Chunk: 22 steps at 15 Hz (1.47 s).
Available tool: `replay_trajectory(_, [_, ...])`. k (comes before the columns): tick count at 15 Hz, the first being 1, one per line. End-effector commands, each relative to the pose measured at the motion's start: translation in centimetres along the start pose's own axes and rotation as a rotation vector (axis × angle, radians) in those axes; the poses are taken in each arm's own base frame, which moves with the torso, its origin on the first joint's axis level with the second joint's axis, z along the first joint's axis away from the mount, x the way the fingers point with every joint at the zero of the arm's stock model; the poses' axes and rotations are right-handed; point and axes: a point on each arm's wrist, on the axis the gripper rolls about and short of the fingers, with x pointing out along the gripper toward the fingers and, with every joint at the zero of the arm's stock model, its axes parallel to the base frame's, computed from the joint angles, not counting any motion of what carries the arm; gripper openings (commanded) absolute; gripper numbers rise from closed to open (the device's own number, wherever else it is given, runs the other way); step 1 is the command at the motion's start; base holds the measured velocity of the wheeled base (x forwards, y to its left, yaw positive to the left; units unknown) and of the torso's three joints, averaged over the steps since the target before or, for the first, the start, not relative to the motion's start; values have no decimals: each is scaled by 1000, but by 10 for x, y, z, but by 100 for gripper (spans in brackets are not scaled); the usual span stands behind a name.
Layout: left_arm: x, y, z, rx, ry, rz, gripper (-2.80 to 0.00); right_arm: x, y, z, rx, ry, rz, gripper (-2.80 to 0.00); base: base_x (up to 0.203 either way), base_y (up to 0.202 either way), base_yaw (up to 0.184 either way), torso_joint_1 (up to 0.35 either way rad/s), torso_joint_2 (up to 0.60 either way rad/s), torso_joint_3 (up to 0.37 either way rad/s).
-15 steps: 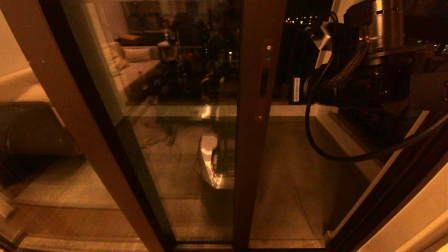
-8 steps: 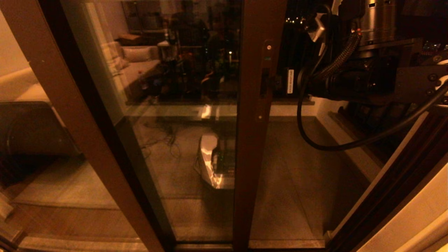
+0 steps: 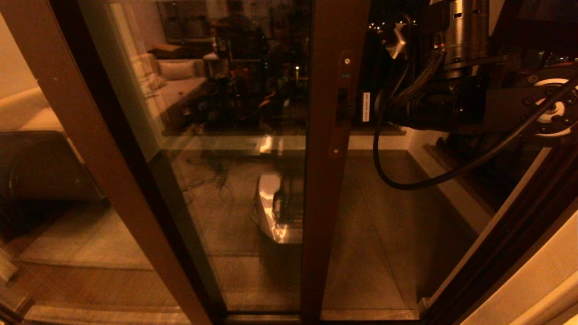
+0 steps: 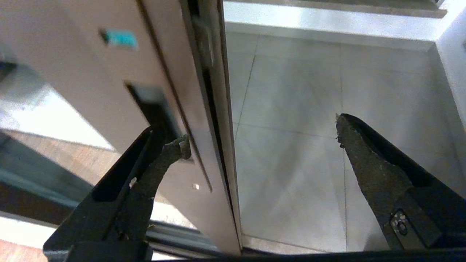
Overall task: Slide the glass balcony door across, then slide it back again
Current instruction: Close the slid door
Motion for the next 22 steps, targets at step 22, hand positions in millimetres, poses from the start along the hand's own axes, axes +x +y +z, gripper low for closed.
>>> replay_trajectory(22, [0, 0, 0, 0, -1, 0, -280, 6, -34, 3, 14, -2, -93, 0, 0, 0, 0, 0, 0, 0])
